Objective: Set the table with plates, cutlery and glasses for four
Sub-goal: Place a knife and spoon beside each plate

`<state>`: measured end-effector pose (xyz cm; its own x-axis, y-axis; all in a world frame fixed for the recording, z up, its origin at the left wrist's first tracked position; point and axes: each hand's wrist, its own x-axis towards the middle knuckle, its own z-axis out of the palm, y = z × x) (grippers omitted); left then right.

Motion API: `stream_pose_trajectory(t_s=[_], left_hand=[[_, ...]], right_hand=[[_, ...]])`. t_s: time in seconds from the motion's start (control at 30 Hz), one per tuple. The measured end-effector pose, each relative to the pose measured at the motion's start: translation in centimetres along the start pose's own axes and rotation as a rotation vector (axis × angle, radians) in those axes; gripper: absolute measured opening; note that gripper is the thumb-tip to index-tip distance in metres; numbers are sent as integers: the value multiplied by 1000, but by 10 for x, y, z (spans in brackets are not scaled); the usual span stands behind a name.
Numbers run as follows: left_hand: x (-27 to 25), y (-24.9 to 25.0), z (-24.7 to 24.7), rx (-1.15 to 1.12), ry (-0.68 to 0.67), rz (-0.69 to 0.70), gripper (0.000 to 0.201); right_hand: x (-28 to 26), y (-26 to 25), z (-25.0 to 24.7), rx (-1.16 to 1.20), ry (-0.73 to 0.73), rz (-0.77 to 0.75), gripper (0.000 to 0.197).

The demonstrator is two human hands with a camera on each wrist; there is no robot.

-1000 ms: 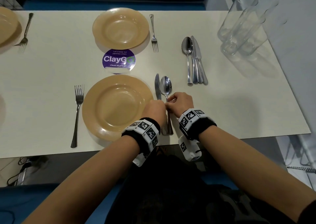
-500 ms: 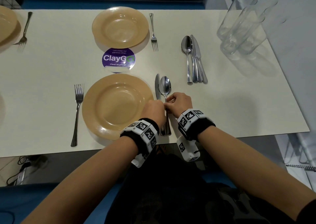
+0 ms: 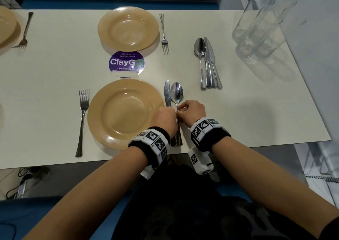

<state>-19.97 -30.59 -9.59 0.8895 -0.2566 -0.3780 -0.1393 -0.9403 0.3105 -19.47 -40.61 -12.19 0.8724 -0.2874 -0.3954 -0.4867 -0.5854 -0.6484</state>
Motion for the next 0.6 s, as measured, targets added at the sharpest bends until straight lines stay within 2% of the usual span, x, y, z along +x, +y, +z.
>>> stream_pose_trajectory(t_s=[0.6], left_hand=[[6,0,-3,15,-21,14,13]], right_hand=[[-1,0,-4,-69,7,-3,20]])
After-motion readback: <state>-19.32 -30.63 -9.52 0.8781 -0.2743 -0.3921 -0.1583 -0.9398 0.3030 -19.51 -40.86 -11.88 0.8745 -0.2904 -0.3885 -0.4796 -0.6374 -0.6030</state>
